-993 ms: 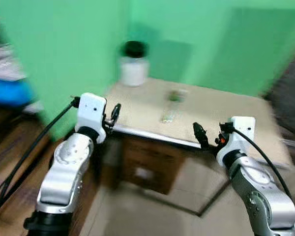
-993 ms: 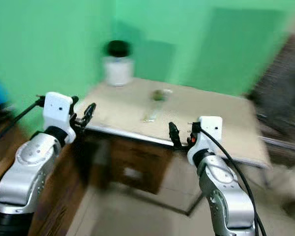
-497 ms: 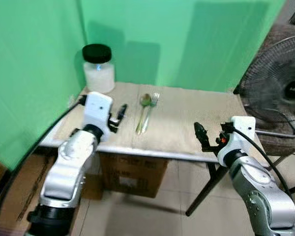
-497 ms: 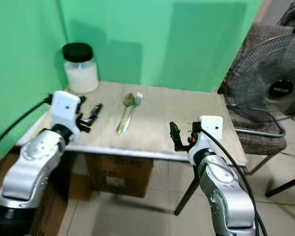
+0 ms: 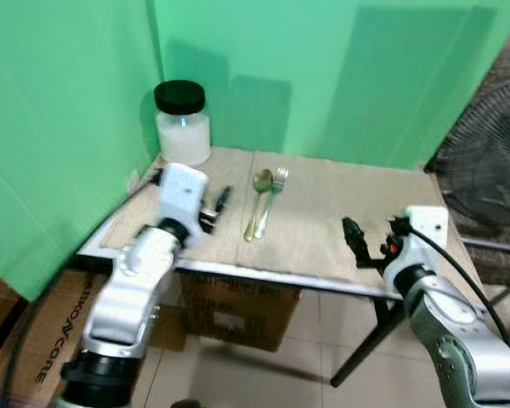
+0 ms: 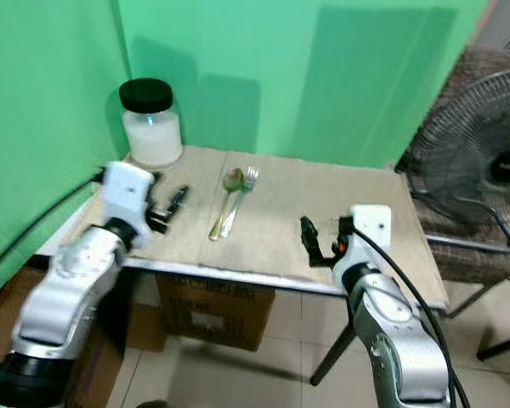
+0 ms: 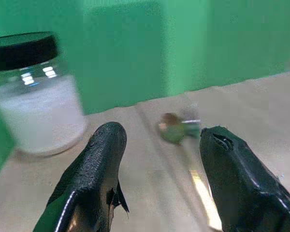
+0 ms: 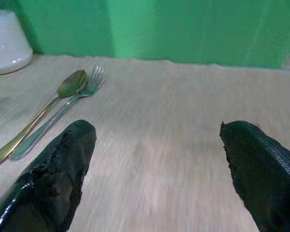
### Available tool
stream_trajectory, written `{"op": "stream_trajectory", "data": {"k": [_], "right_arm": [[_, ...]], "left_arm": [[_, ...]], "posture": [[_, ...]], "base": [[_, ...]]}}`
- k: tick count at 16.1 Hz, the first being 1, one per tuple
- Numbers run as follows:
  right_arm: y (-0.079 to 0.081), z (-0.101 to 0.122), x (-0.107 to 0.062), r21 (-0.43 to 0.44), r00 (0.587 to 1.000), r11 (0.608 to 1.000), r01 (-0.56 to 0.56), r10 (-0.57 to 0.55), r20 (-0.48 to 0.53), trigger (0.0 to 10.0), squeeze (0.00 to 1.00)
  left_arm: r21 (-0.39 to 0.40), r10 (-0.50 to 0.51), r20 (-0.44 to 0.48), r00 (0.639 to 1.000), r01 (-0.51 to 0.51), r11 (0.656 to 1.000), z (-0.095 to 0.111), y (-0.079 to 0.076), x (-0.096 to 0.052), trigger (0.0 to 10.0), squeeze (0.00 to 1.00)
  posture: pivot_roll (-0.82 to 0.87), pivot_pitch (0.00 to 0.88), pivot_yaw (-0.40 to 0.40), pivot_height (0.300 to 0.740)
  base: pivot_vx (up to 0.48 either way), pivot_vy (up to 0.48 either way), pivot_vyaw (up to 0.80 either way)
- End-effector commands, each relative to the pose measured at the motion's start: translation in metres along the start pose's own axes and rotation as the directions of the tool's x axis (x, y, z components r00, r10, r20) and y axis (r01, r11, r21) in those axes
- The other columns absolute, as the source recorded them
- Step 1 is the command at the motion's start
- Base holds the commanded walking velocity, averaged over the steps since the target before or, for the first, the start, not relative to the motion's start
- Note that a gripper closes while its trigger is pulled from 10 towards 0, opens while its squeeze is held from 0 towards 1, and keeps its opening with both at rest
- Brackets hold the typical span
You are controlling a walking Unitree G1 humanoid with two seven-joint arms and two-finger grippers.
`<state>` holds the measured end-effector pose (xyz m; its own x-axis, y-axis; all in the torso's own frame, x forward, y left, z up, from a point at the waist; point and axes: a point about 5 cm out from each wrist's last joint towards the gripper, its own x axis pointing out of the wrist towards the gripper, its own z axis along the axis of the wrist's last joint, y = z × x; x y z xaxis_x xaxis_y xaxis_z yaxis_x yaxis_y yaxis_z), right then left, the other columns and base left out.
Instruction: Setting the table
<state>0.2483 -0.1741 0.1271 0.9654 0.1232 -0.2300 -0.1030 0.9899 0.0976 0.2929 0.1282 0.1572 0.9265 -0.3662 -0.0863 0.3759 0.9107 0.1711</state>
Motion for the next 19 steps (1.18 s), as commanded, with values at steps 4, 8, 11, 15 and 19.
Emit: {"op": "stream_trajectory", "data": {"k": [4, 8, 11, 15, 19], "right_arm": [[-0.01, 0.005, -0.008, -0.024, 1.0, 0.999, 0.021, -0.021, 0.017, 10.0, 0.0], [-0.014, 0.006, -0.01, -0.048, 1.0, 0.999, 0.0, 0.001, 0.007, 10.0, 0.0], [-0.006, 0.005, -0.021, -0.103, 0.987, 0.982, -0.16, 0.156, -0.048, 10.0, 0.0], [-0.001, 0.002, -0.033, -0.121, 0.949, 0.945, -0.305, 0.292, -0.117, 10.0, 0.0], [0.004, 0.001, -0.036, -0.136, 0.939, 0.933, -0.334, 0.316, -0.136, 10.0, 0.0]], "left_arm": [[-0.038, -0.055, -0.067, 0.996, 0.052, 0.998, -0.01, 0.0, 0.01, 10.0, 1.0], [-0.018, -0.125, -0.108, 0.986, 0.123, 0.992, -0.016, 0.005, 0.031, 10.0, 1.0], [0.035, -0.177, -0.215, 0.96, 0.188, 0.982, -0.025, 0.018, 0.055, 10.0, 0.0], [-0.004, -0.195, -0.268, 0.943, 0.202, 0.979, -0.023, 0.022, 0.08, 10.0, 0.0], [0.009, -0.177, -0.326, 0.929, 0.19, 0.982, -0.024, 0.022, 0.091, 8.5, 0.0]], "posture": [[-0.05, 0.0, -0.031, 0.74], [-0.06, 0.0, -0.043, 0.74], [-0.09, 0.0, -0.057, 0.74], [-0.12, 0.0, -0.05, 0.74], [-0.13, 0.0, -0.046, 0.74]], "base": [[0.0, 0.0, 0.0], [0.0, 0.0, 0.0], [0.0, 0.0, 0.0], [0.0, 0.0, 0.0], [0.0, 0.0, 0.0]]}}
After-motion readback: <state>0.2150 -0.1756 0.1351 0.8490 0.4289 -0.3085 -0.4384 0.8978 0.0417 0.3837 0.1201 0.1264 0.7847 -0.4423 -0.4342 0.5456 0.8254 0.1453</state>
